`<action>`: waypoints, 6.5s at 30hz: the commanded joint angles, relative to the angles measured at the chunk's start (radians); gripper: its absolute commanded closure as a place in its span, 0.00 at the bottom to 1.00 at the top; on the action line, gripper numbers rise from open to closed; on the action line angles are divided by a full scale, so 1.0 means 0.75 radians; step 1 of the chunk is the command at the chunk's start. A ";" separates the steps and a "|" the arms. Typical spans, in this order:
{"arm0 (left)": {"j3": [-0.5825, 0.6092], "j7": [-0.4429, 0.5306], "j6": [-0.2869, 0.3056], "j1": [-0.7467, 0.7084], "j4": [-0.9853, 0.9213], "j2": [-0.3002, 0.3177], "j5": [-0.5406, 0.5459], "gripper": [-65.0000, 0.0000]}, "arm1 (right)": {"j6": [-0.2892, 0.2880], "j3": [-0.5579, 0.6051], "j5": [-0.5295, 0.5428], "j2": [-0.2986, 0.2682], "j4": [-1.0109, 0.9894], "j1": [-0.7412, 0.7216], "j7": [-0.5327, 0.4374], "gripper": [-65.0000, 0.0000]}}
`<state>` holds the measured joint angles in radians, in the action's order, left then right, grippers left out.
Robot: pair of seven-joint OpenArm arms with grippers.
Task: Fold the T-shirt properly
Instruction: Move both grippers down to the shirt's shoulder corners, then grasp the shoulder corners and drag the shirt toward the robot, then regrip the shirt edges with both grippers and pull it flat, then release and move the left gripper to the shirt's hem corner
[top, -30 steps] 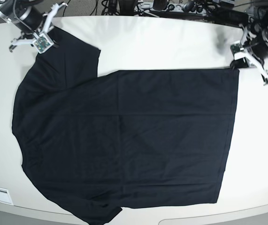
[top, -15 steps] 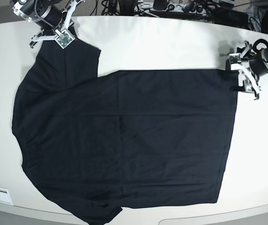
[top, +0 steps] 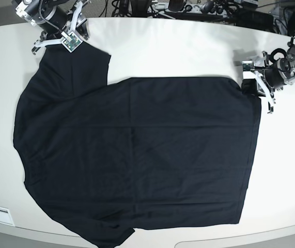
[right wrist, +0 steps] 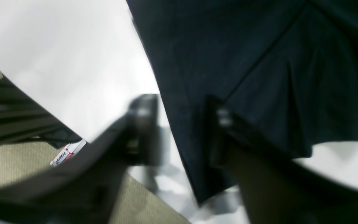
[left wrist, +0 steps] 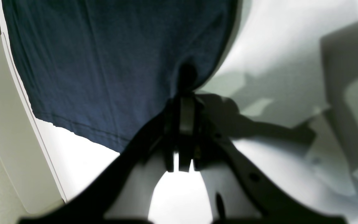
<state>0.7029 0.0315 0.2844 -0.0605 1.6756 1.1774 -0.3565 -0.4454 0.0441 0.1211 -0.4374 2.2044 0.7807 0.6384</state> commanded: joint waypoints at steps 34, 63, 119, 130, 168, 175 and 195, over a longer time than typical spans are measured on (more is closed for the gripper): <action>0.009 -0.292 0.049 -0.219 0.579 0.430 0.214 1.00 | 0.115 -0.333 -0.002 -0.256 0.202 0.411 0.168 1.00; 0.009 -0.846 -0.503 -0.451 0.907 0.427 -0.424 1.00 | 0.164 -0.540 -0.069 -0.346 0.202 0.291 -0.093 1.00; -0.344 -0.445 -0.687 -0.140 0.314 -0.262 0.348 1.00 | 0.313 -0.405 0.332 -0.344 -0.199 -0.395 -0.065 1.00; -0.344 -0.455 -0.224 0.031 0.156 -0.421 0.679 1.00 | 0.181 -0.276 0.502 -0.340 -0.334 -0.446 0.054 1.00; -0.344 -1.061 0.029 -0.458 0.479 -0.300 0.733 1.00 | 0.141 -0.384 0.431 -0.344 -0.264 -0.037 0.281 1.00; -0.347 -1.061 -0.064 -0.448 0.557 -0.299 0.573 1.00 | 0.149 -0.385 0.431 -0.345 -0.212 -0.044 0.282 0.93; -0.911 -0.681 -0.438 -0.087 0.432 -0.358 0.867 1.00 | 0.410 -0.385 0.108 -0.340 0.104 -0.040 0.153 0.89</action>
<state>0.0227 -0.4850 -0.0391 -0.1314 1.9869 0.8925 0.3008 -0.1448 -0.2337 0.2089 -0.6792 2.2662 0.7509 0.7681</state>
